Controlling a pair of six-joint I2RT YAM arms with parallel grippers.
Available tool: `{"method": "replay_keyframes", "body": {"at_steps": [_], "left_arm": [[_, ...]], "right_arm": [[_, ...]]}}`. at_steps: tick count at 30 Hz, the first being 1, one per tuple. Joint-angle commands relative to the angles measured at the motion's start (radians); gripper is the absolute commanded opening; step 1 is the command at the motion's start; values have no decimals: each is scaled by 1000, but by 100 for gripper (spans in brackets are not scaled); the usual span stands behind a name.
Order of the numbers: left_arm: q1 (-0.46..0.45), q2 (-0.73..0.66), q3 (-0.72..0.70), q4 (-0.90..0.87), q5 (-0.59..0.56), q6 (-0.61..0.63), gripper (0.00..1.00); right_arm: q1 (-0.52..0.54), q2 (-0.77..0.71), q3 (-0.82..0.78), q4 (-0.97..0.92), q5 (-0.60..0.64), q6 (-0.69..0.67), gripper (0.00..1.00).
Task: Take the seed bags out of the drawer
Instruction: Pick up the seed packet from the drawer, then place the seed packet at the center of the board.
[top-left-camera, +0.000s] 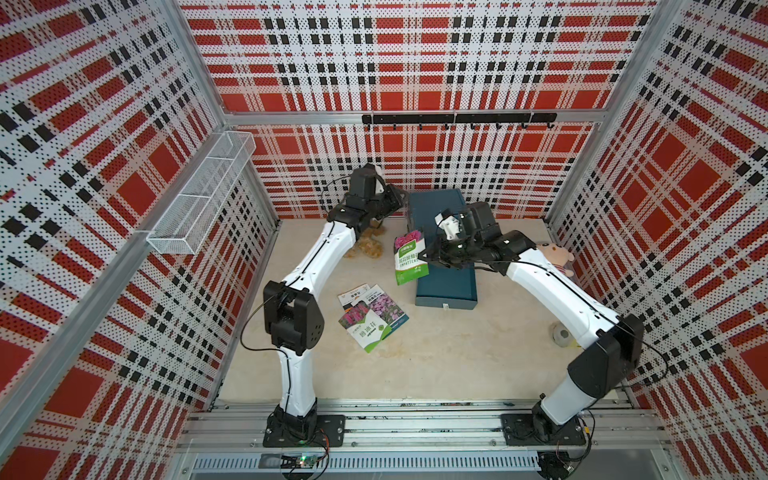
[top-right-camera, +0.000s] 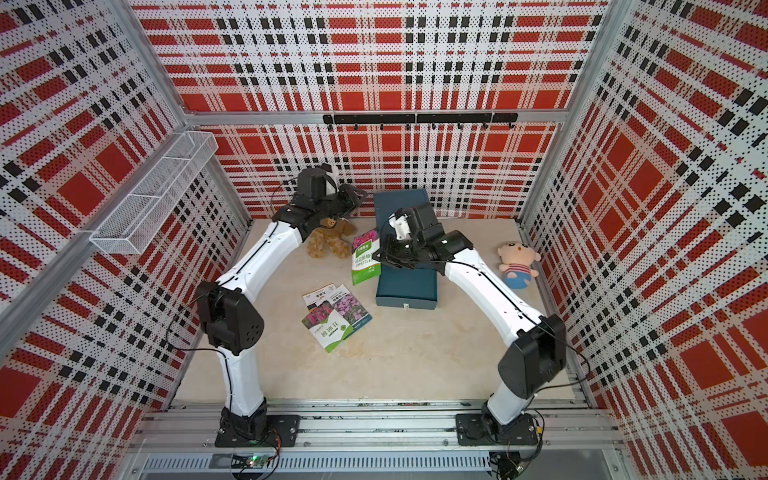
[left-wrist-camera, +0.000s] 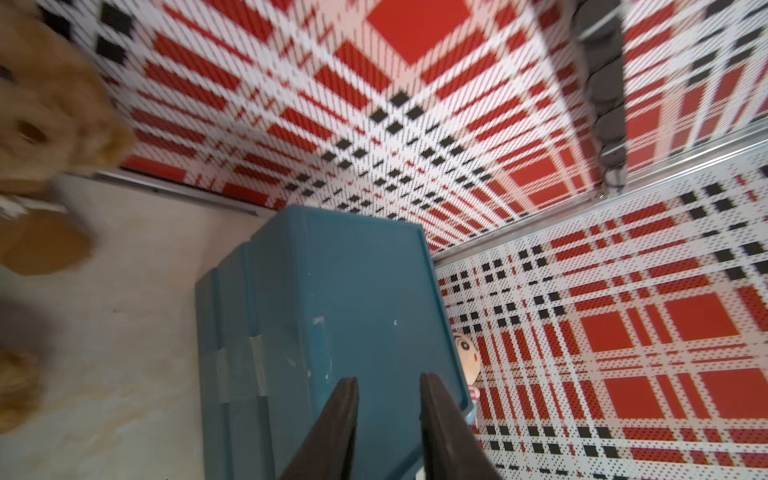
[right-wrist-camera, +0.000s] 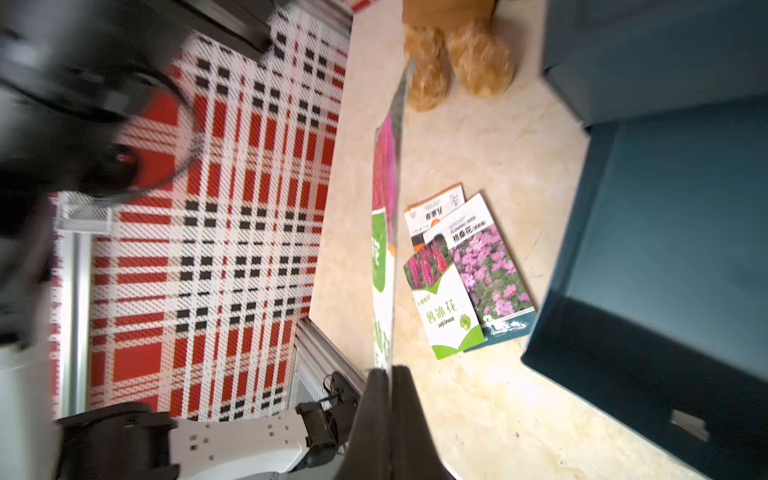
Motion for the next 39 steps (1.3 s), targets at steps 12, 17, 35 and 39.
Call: {"method": "replay_keyframes", "body": {"at_steps": [12,17,35,39], "left_arm": [[231,-540,-584,21,-54,8,32],[233,-588,-642,19,-54,1,32],[47,-241,-259,-111,-120,118,32],[-33,-78,-81,-144,-127,140,33]], "right_arm": [[272,622,597,-364,19,-156,0],[281,690,589,-404,65,-198,0],[245,223,223,-225,430,-121,61],[150,-105,-132,-53,390,-30,60]]}}
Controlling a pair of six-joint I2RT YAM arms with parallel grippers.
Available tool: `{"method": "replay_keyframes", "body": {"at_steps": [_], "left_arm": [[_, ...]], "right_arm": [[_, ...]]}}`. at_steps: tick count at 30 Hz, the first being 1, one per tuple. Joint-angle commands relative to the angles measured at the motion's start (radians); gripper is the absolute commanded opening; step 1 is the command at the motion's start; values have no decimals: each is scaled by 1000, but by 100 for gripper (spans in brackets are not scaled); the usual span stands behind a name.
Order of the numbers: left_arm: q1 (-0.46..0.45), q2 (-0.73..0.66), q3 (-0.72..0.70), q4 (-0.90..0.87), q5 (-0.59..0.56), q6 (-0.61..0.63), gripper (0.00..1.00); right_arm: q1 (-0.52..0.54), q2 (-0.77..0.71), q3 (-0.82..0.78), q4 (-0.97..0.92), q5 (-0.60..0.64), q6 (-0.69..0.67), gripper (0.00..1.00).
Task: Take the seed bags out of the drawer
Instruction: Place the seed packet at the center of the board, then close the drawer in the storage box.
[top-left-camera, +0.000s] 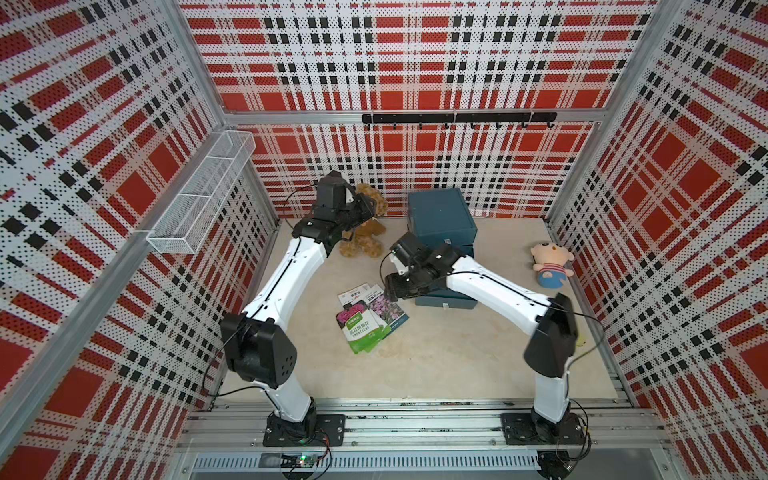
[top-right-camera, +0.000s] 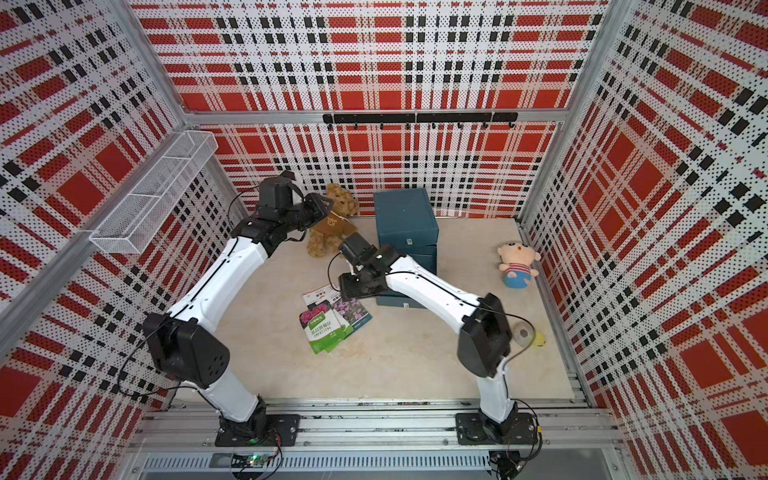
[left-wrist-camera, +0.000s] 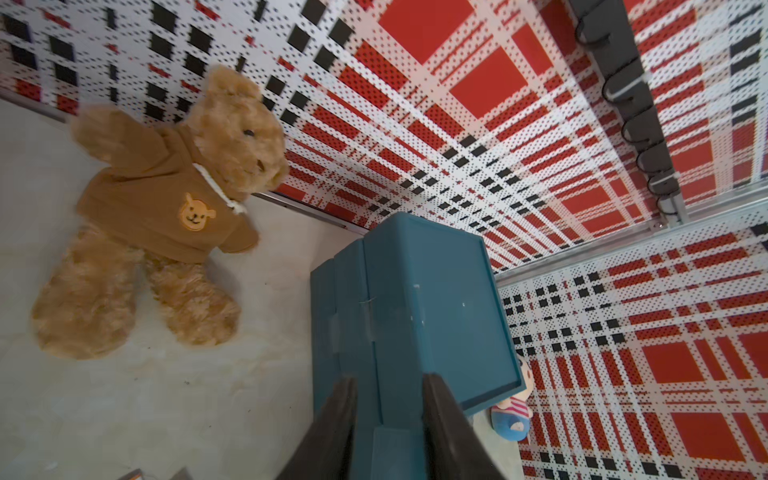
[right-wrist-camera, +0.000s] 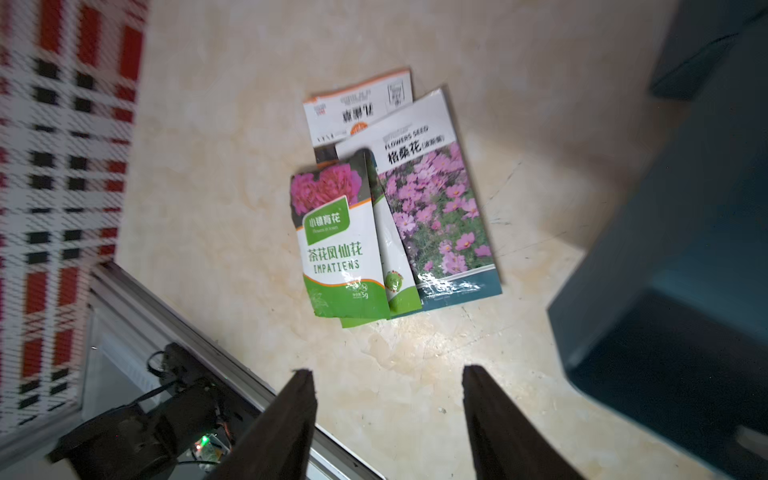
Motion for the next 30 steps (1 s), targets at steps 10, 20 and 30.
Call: {"method": "replay_keyframes", "body": {"at_steps": [10,20,30], "left_arm": [[-142,443,535,-114,44,59,32],[-154,556,588,-38,151,26,30],[-157,573,523,-32,195,46,30]], "right_arm": [[-330,-675,-750,247,-188,288,15],[-407,-653,-1001,443,-353,438,0],[-479,-519,-990,481,-364,415,0]]}}
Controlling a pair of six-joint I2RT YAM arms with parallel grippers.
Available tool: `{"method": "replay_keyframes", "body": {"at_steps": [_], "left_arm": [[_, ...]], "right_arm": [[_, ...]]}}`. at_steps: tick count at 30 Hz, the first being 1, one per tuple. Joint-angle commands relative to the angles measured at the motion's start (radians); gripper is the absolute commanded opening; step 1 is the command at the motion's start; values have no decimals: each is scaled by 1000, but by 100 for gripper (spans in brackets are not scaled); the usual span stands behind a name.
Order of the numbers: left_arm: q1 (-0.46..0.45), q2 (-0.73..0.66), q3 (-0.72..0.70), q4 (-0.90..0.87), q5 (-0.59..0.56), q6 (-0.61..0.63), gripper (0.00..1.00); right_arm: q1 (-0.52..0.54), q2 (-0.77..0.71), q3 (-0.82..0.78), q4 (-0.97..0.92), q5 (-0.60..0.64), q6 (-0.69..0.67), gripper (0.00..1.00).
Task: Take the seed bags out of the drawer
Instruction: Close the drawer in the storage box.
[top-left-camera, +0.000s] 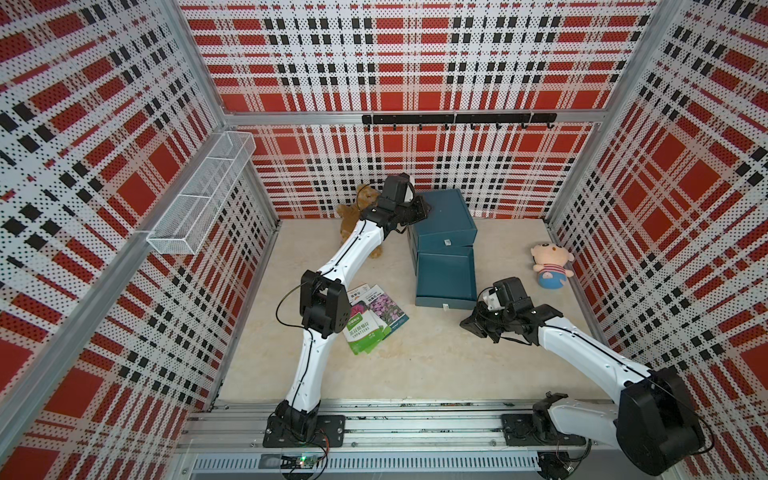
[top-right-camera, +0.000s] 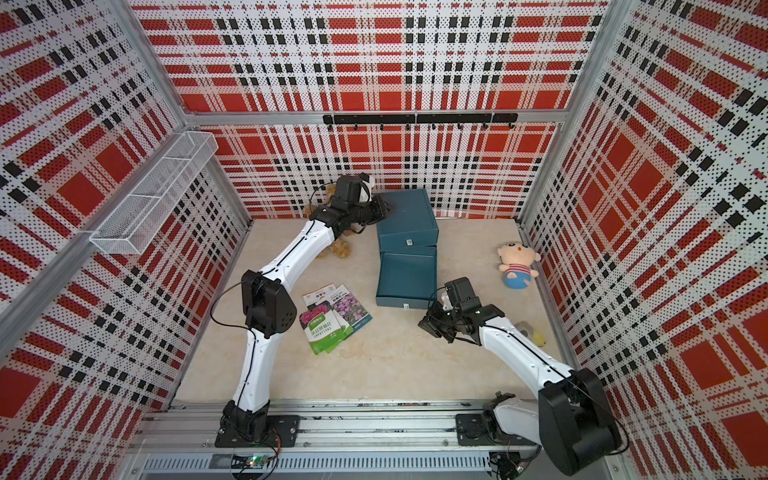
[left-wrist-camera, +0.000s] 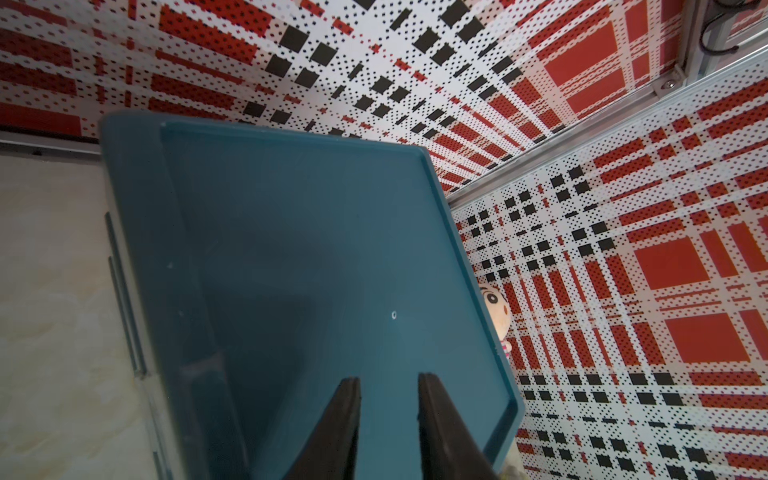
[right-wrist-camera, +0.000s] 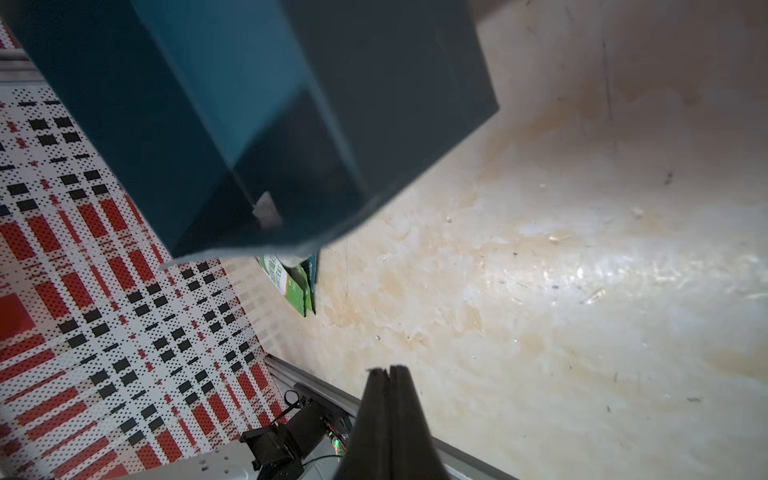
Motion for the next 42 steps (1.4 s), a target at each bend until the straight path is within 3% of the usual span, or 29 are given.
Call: {"method": "replay_keyframes", "body": {"at_steps": [1,24,42], "left_arm": [[-2,33,-16,22,36,15,30],[-1,43,-72,16,48,12,29],[-1,34,-100,15,45,19,29]], "right_arm": [[-29,27,23,26,-11,-16,0],[-102,168,216,-38,-10,-123,0],[-123,244,317,-7,-11,-124,0]]}}
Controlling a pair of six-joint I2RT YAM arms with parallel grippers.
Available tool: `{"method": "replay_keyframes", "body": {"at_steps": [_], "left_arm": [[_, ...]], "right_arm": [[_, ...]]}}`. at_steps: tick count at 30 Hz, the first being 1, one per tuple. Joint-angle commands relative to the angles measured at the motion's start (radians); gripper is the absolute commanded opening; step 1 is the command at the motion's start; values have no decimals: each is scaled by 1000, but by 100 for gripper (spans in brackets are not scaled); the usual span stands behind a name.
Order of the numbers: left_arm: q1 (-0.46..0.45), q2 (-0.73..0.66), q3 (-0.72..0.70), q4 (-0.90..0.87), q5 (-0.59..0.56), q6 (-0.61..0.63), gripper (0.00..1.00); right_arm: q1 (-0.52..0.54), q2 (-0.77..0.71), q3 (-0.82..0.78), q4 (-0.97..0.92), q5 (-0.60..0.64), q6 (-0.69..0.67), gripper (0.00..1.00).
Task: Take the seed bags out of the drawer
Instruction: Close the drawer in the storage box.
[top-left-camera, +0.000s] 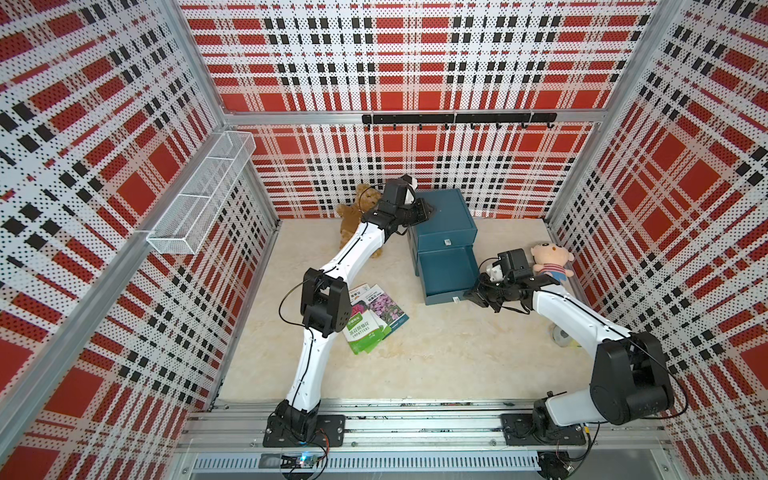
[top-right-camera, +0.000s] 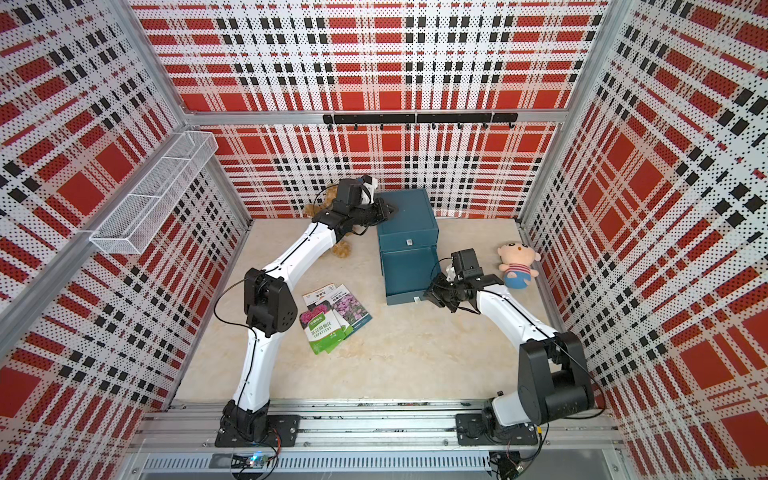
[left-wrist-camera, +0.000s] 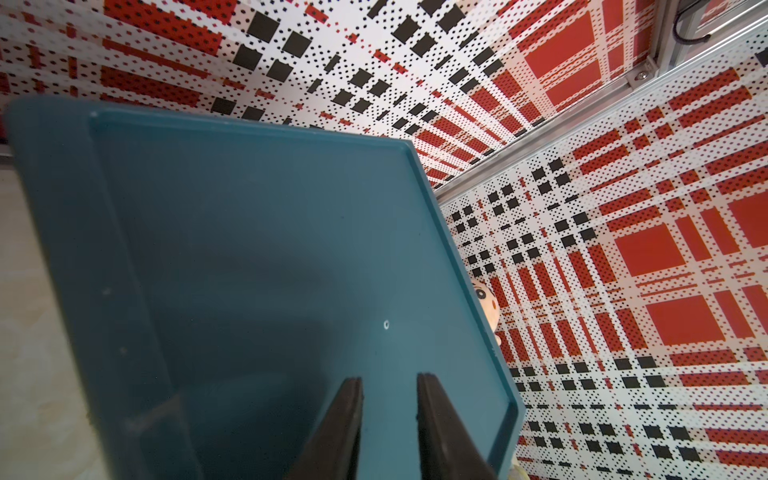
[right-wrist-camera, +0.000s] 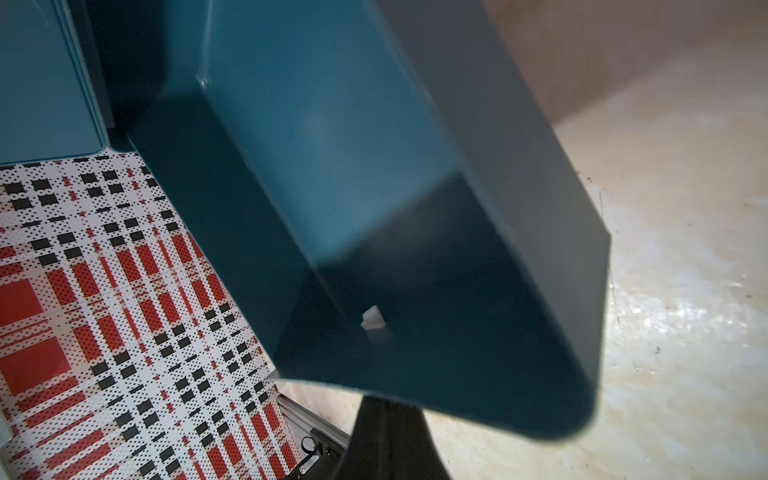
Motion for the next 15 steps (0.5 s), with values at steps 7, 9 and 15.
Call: {"method": "replay_keyframes", "body": {"at_steps": [7,9,15], "left_arm": [[-6,19,-60,-98,-6,22,29],[-7,19,-59,-99,-7,22,29],[-11,20,-60,-99,-6,22,29]], "right_arm": [[-9,43,40,70,-5,7,0],[-8,49,44,70,-5,7,0],[-8,96,83,70,-5,7,0]]}}
